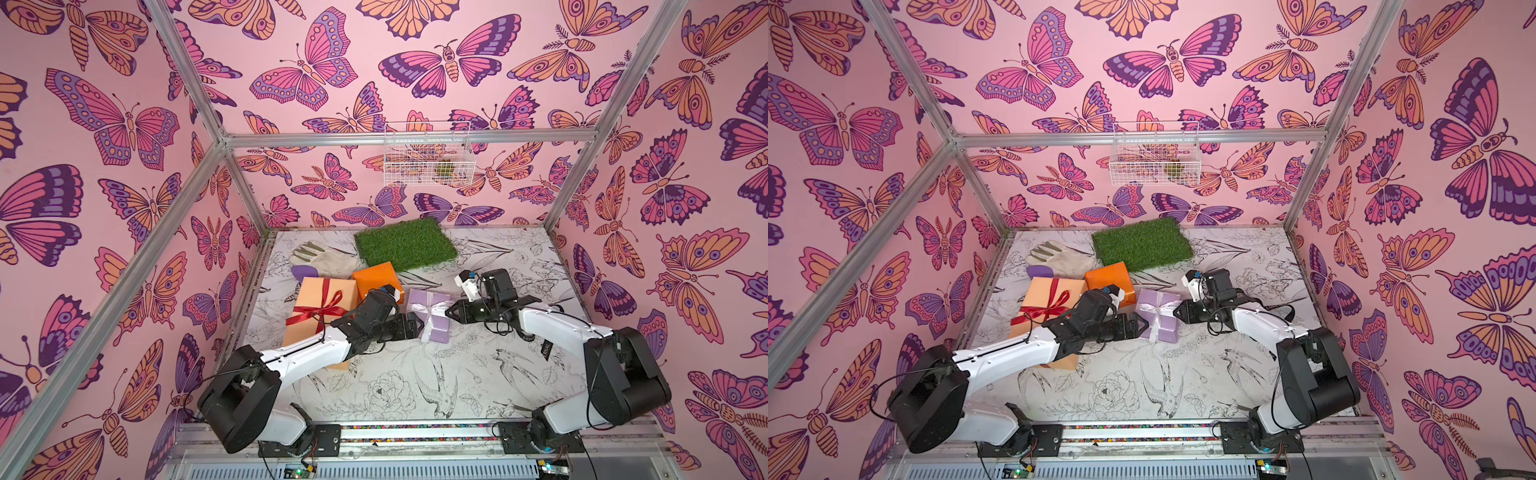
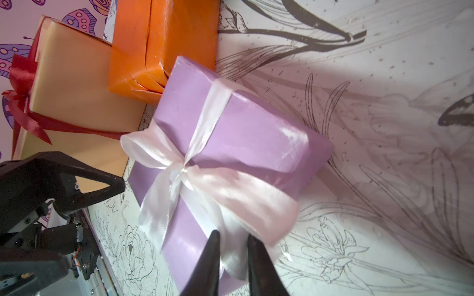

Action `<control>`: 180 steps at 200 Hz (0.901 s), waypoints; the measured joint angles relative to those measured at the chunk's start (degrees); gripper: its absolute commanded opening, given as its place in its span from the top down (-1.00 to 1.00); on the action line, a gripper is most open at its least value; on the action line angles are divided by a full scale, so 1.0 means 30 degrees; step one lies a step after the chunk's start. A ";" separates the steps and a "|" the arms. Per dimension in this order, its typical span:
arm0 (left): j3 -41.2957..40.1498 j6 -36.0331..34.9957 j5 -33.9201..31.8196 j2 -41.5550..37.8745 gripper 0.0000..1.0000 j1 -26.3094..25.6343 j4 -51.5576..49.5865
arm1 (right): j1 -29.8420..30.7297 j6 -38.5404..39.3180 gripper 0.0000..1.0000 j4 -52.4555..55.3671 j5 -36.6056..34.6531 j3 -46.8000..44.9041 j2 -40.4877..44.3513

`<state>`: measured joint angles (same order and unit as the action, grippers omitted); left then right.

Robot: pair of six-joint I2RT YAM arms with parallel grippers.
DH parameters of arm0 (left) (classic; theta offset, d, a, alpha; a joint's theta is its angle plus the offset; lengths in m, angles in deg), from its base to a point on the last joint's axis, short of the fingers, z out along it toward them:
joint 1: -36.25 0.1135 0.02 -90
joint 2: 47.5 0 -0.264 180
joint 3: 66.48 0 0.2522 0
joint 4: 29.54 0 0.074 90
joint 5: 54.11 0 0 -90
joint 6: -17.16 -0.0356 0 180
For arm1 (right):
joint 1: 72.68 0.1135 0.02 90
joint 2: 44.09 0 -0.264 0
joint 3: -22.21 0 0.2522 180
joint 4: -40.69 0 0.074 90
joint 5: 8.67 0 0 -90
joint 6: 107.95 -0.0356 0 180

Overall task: Untie the ribbon bows on the gift boxes
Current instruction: Untie the ribbon from the gift box.

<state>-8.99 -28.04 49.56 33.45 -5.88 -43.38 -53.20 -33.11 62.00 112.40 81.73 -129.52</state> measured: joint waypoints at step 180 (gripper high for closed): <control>0.6433 -0.3854 -0.3570 0.4197 0.03 -0.2667 -0.2754 | 0.0306 -0.1690 1.00 0.0379 0.0430 -0.1195 0.1508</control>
<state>10.31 -39.61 38.85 46.04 -13.88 -51.64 -52.28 -38.18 63.14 113.69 78.14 -124.99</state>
